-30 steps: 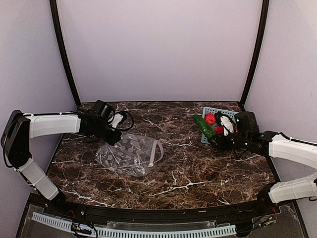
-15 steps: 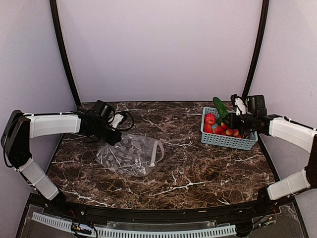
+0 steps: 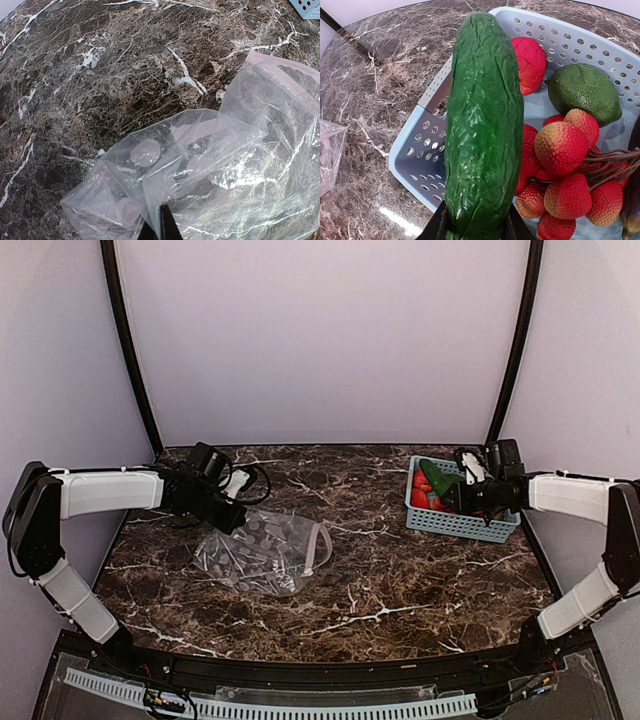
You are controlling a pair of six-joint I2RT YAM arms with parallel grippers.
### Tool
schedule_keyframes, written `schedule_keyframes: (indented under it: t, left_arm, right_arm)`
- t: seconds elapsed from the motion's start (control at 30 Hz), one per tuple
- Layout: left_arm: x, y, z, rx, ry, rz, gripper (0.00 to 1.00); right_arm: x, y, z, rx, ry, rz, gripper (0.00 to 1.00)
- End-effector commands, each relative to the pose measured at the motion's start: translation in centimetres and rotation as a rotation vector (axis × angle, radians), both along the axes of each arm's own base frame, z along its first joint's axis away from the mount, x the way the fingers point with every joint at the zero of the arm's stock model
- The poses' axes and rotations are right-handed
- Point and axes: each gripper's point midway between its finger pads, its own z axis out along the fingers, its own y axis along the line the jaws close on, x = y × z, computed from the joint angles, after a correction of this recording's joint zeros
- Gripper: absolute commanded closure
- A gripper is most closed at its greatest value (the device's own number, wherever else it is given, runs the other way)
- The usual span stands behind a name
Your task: Open the zip-top bag and remove the fake food
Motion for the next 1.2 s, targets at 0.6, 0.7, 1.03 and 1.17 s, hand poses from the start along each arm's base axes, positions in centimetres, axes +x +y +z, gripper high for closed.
schedule_keyframes:
  t: [0.6,0.7,1.03,1.17]
  left_arm:
    - [0.1,-0.3,0.5,-0.019,-0.002,-0.014,0.99]
    - [0.2,-0.4,0.5,-0.024,-0.002,-0.015,0.99]
    - [0.1,-0.5,0.4,-0.025,0.002,-0.019,0.99]
    - [0.1,-0.4,0.4,-0.024,0.003,-0.019,0.99]
  right_arm:
    - [1.1,-2.7,1.9,-0.254,-0.176,0.051,0.81]
    - [0.9,-3.2,1.1,-0.291,-0.134,0.035,0.81]
    - [1.0,-4.1,0.1,-0.363,-0.092,0.011,0.53]
    - [1.2,-5.3,0.0,-0.403,-0.079,-0.044,0.43]
